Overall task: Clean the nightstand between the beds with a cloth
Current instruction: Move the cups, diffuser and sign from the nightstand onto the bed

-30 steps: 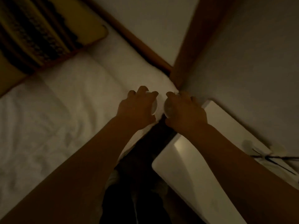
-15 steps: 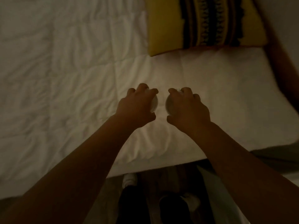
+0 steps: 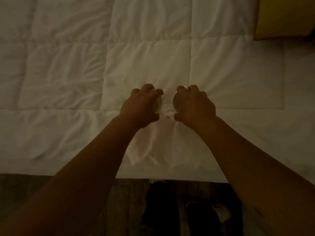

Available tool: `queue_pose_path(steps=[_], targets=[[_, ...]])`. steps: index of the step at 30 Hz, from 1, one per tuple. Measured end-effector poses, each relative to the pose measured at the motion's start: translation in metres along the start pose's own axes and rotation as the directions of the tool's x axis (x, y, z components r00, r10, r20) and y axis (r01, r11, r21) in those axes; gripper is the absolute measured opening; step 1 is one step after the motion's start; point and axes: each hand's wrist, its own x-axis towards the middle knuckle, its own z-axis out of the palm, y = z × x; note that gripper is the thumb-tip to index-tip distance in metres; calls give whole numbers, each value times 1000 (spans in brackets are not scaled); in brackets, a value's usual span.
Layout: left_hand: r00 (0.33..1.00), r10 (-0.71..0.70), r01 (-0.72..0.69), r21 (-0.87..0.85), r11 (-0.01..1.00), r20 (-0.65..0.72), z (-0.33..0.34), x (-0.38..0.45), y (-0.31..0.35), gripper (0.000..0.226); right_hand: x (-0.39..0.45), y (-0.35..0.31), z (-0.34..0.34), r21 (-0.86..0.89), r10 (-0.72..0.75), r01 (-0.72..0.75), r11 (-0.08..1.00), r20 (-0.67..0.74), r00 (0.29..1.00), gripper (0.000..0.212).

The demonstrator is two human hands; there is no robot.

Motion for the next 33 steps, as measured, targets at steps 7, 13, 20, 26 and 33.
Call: queue_pose_path(steps=[7,13,20,26,33], targets=[[999,50,-50,31,998,-3,10,16,3,79,11,-4,8,-14,25,-24,1000,15,1000,88],[998,60,-60,-27,998,11,6,14,-1,80,7,-6,4,-16,27,-27,1000,13,1000,90],[999,14,-16,55,998,30,-2,3,9,100,-15,0,0,84,5,-9,996,48,999,119],[988,109,-98,104,990,-105,-12,0,62,94,-49,39,-6,144,71,-61,988,-61,996,124],[927,371,-361,149,921,-49,6,-1,202,88,-131,157,-21,191,256,-228,955,-138,957,104]])
